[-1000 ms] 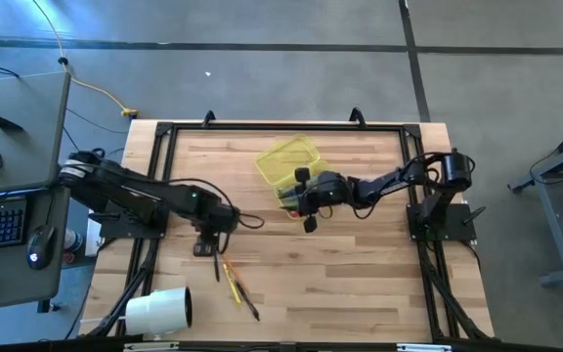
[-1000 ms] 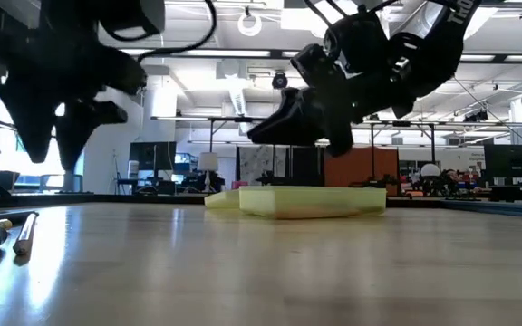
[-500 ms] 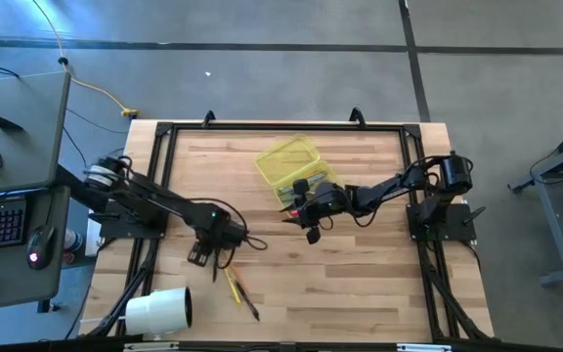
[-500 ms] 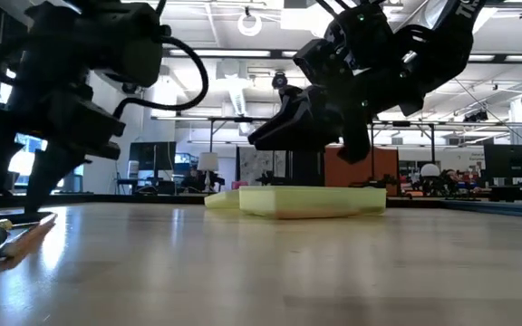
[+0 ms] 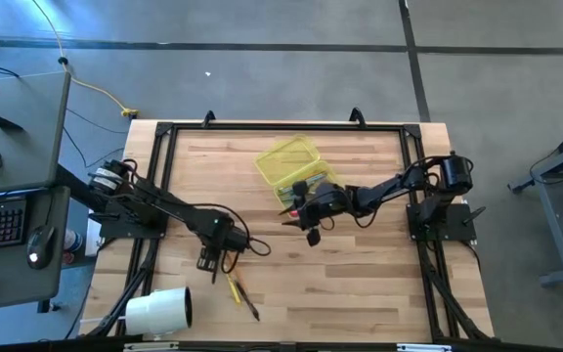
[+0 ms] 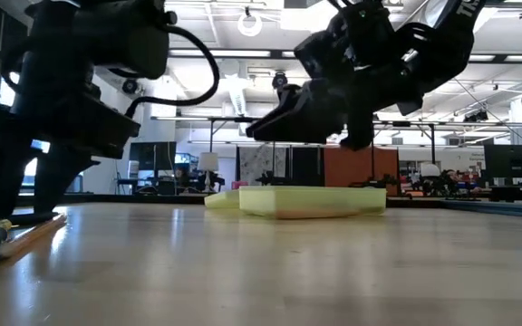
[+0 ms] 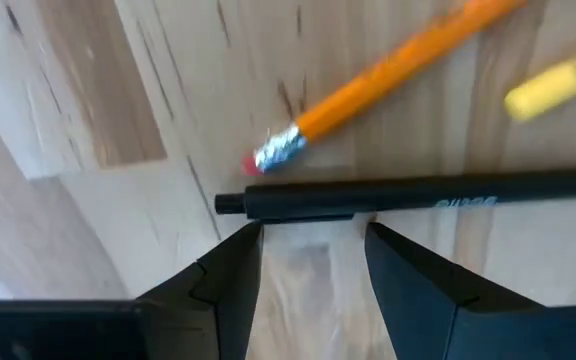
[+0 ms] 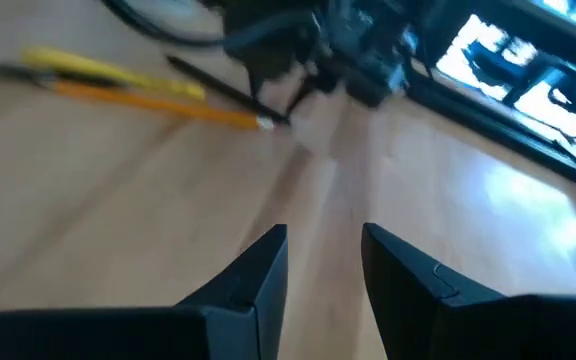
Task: Pick & place school supplies into a supply box
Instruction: Put the orange pencil into the supply box
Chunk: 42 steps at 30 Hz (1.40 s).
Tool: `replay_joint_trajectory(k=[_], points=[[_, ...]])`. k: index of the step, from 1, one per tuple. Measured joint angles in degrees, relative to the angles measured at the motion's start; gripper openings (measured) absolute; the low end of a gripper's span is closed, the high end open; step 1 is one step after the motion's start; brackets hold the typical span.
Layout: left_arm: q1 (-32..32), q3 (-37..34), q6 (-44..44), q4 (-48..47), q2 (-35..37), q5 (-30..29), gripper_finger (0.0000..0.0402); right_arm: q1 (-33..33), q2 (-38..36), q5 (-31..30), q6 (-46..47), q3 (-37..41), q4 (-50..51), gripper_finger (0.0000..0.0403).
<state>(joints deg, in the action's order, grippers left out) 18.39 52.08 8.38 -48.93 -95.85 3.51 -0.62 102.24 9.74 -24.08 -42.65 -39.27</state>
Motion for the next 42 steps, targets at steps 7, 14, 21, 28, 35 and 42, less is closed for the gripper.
replay_joint_trajectory(k=[7,14,21,28,35,42], points=[[0.02,0.54,0.53,5.59,-0.02,-0.54,0.0214,2.55,0.0,4.09,2.39,-0.03,-2.28,0.0114],[0.01,1.71,-1.35,20.08,-0.11,-6.05,0.0214,4.49,0.0,3.51,2.41,0.0,-3.2,0.0114],[0.02,1.72,-11.0,32.23,-0.13,-8.77,0.0214,9.04,0.13,7.65,4.25,-0.03,-2.17,0.0114],[-0.04,3.71,-12.63,30.9,-0.11,-19.62,0.0214,13.21,0.2,1.74,2.13,-0.84,-1.39,0.0114],[-0.07,9.8,-8.16,17.39,-0.09,-26.83,0.0214,10.2,0.24,2.4,5.96,-6.2,3.34,0.0114],[-0.02,21.4,-3.29,-21.82,-0.09,-24.04,0.0214,9.63,2.04,3.25,6.06,-8.52,5.03,0.0114]])
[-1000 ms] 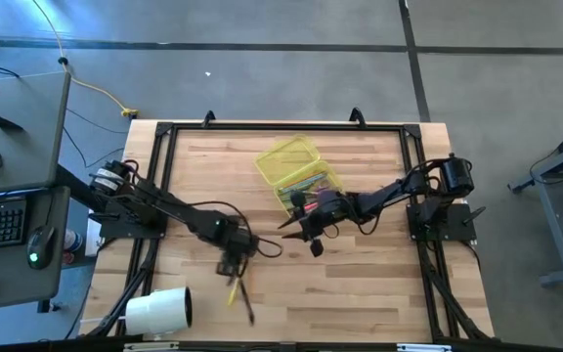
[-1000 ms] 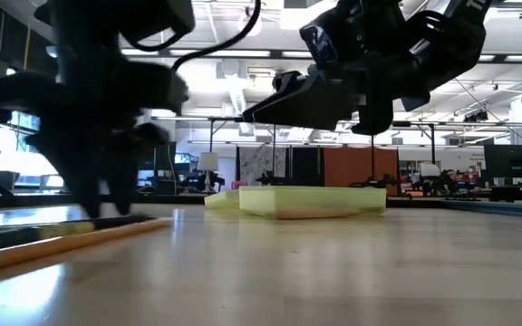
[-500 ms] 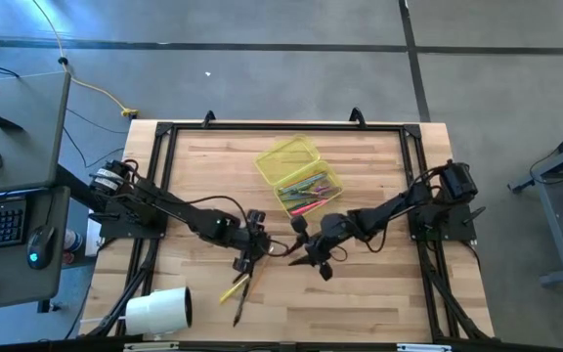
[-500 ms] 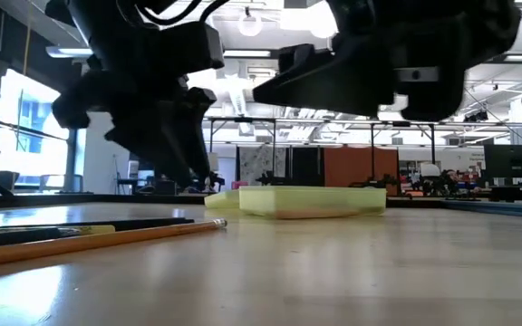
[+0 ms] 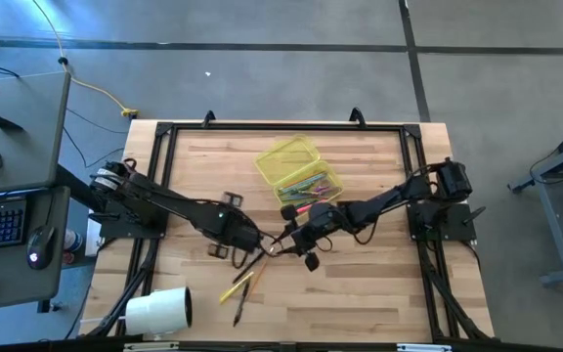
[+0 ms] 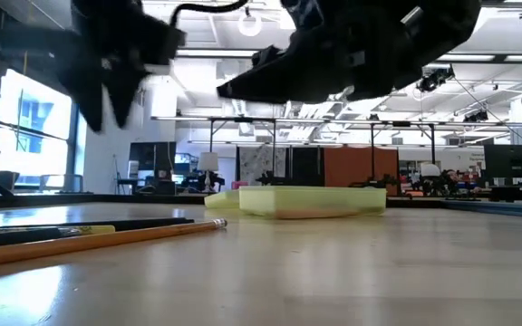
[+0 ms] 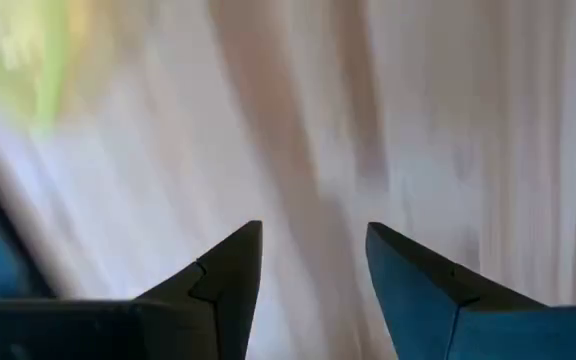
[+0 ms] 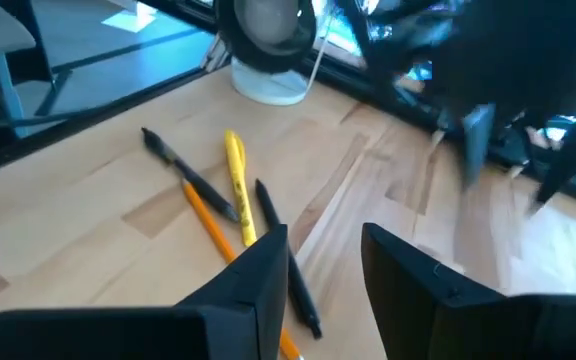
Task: Pick & place school supplies into a supply box
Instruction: Put the orange pencil into the supply box
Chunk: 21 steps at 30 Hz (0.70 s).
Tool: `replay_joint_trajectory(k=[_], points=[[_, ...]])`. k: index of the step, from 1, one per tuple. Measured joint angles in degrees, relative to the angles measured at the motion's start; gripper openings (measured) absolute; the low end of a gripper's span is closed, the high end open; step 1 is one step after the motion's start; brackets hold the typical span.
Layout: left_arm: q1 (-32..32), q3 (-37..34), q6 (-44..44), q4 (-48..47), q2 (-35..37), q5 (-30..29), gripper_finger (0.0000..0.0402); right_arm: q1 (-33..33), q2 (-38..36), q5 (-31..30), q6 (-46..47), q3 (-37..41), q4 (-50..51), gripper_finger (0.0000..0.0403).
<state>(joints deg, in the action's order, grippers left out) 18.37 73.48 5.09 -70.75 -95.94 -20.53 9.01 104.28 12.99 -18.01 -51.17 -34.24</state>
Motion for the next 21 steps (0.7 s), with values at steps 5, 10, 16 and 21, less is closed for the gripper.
replay_joint_trajectory(k=[5,10,16,21], points=[[0.02,4.67,9.9,-11.21,4.5,-1.93,0.0214,0.14,7.55,0.02,-0.52,-3.98,-0.52,0.0114],[0.02,4.49,11.27,-6.25,11.94,-6.07,0.0214,-0.08,14.23,0.53,-1.81,-8.88,0.2,0.0114],[0.02,4.44,10.87,-3.91,18.32,-7.32,0.0214,-0.42,16.7,4.47,-3.49,-11.49,6.76,0.0114],[0.02,4.53,10.8,-3.32,20.95,-7.37,0.0214,-1.18,17.29,4.07,-5.27,-11.4,9.94,0.0114]])
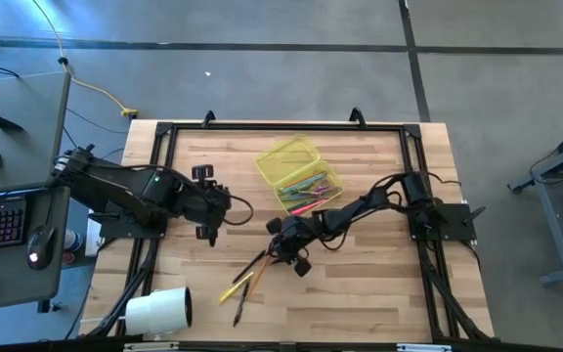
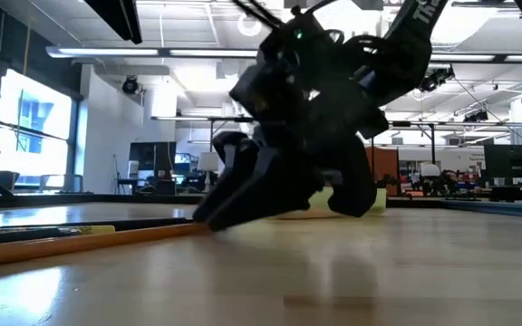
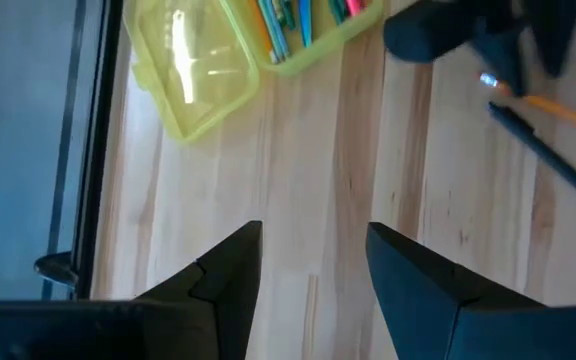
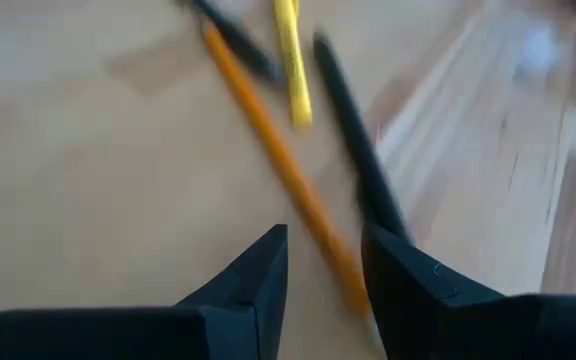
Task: Pick & place school supplies into a supply box
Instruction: Put the orange pencil into the supply box
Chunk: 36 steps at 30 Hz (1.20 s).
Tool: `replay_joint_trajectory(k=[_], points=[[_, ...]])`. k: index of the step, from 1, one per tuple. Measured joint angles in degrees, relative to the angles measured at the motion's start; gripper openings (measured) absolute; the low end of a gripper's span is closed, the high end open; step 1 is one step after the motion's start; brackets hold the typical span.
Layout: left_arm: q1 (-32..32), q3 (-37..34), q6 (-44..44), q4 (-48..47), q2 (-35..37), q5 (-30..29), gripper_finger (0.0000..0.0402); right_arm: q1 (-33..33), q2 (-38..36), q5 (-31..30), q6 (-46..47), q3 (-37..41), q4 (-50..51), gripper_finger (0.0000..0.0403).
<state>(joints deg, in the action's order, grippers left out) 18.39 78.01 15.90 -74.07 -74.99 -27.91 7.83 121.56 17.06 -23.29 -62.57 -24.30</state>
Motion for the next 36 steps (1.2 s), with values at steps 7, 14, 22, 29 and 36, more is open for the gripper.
replay_joint_trajectory(k=[7,14,22,29,36], points=[[0.0,-0.12,-0.83,-0.98,0.6,-0.32,0.0214,-1.65,-0.03,-1.57,0.2,-0.06,4.11,0.0114],[0.0,-0.12,-0.83,-1.0,0.56,-0.32,0.0214,-2.09,-0.11,2.58,1.45,-0.2,9.06,0.0088],[0.0,-0.12,-0.83,-1.02,0.56,-0.32,0.0214,0.66,-0.44,-2.52,2.05,-0.24,13.85,0.0007],[0.0,-0.12,-0.83,-1.03,0.56,-0.3,0.0214,2.64,-2.34,-3.88,1.87,-0.08,15.19,0.0004],[0.0,-0.12,-0.8,-1.0,0.56,-0.29,0.0214,2.89,-14.22,-4.81,0.54,0.32,28.42,0.0003]])
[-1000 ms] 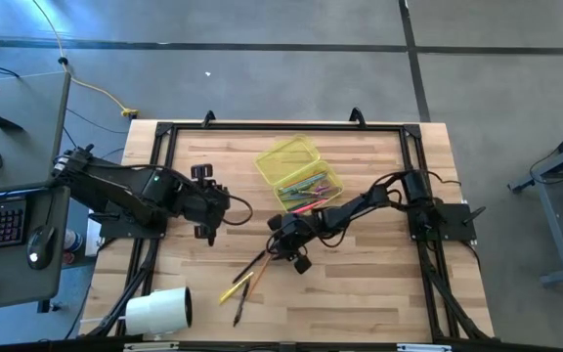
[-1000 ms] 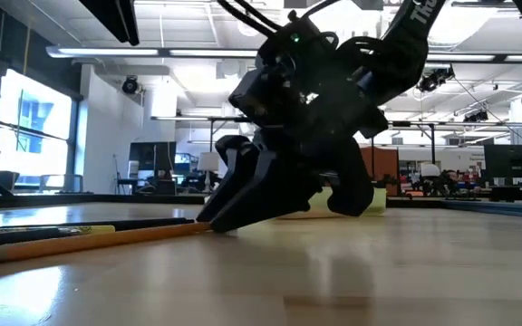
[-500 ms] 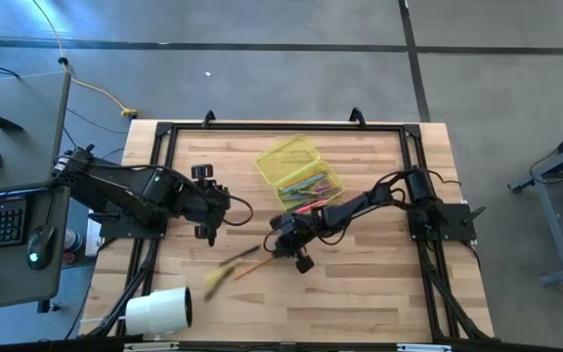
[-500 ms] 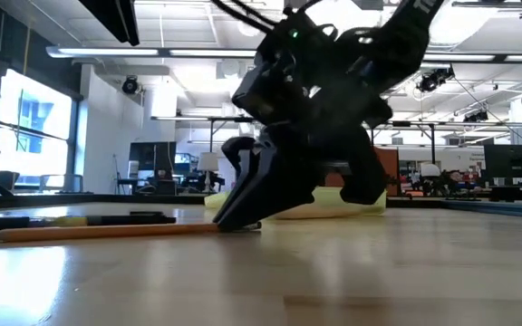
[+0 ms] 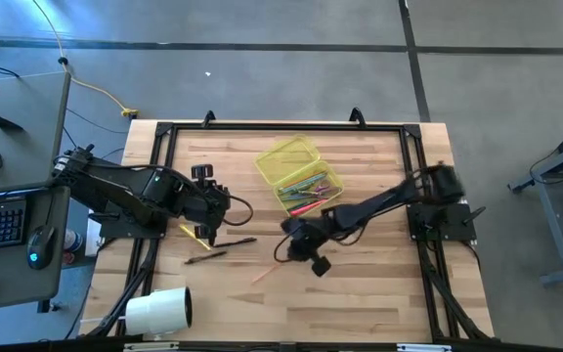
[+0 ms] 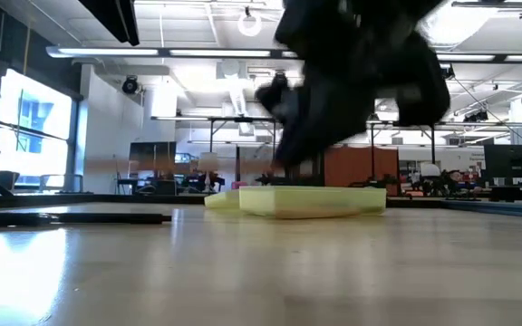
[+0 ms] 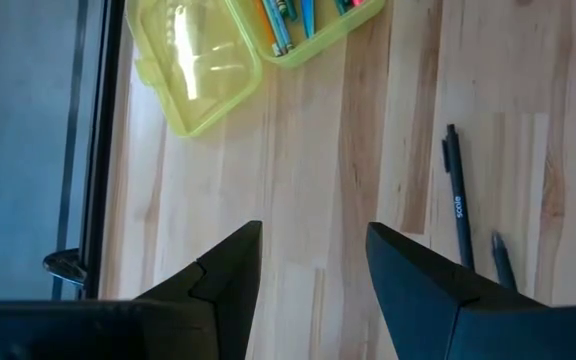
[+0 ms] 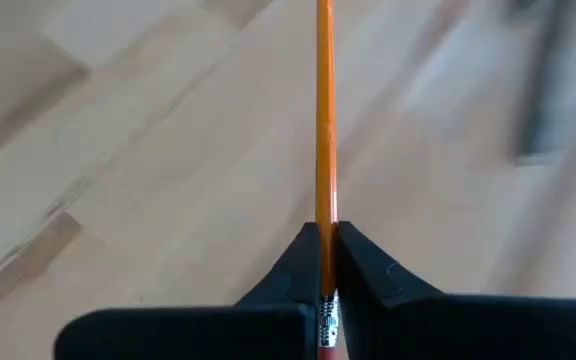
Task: Pick & place school supplies into a supply box
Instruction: Put the orange pencil into the supply box, then put the top black ballpoint pen into the supply box
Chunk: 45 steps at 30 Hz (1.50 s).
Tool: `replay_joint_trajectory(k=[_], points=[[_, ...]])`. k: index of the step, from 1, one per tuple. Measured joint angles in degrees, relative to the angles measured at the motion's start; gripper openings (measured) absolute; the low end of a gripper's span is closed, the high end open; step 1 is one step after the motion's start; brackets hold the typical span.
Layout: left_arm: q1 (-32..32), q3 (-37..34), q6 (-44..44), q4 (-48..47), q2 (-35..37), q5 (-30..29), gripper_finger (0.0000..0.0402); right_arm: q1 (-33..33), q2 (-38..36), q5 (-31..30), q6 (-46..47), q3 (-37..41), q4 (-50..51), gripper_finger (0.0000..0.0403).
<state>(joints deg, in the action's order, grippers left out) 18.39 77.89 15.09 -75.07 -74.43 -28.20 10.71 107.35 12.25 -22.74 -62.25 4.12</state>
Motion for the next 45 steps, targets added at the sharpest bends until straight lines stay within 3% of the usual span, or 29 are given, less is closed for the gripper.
replay_joint_trajectory(k=[8,10,17,24,29,41,43,45], points=[[0.0,0.0,0.2,0.19,0.0,0.01,0.0214,-3.53,-13.79,-28.18,-6.04,-0.11,21.13,0.0003],[0.0,0.0,0.2,0.32,0.0,-0.5,0.0214,-6.28,-14.95,-32.55,-5.5,-0.16,23.67,0.0002],[0.0,0.0,0.2,0.25,0.0,-1.98,0.0214,-18.69,-14.72,-28.83,-6.22,6.23,21.54,0.0001],[0.0,0.0,0.2,0.17,0.0,-1.95,0.0214,-22.84,-14.71,-28.4,-10.59,13.44,13.59,0.0001],[0.0,0.0,0.2,0.18,0.0,-1.94,0.0214,-23.21,-14.73,-29.96,-12.26,16.14,8.13,0.0006],[0.0,0.0,-0.07,0.25,0.0,-2.41,0.0214,-18.87,-15.02,-30.96,-12.26,16.41,-4.84,0.0078],[0.0,0.0,0.05,0.33,0.0,-2.41,0.0214,-17.22,-15.12,-29.63,-12.16,16.41,-10.06,0.0086],[0.0,0.0,0.17,0.43,0.0,-2.43,0.0214,-15.61,-15.12,-23.67,-10.55,16.41,-16.28,0.0092]])
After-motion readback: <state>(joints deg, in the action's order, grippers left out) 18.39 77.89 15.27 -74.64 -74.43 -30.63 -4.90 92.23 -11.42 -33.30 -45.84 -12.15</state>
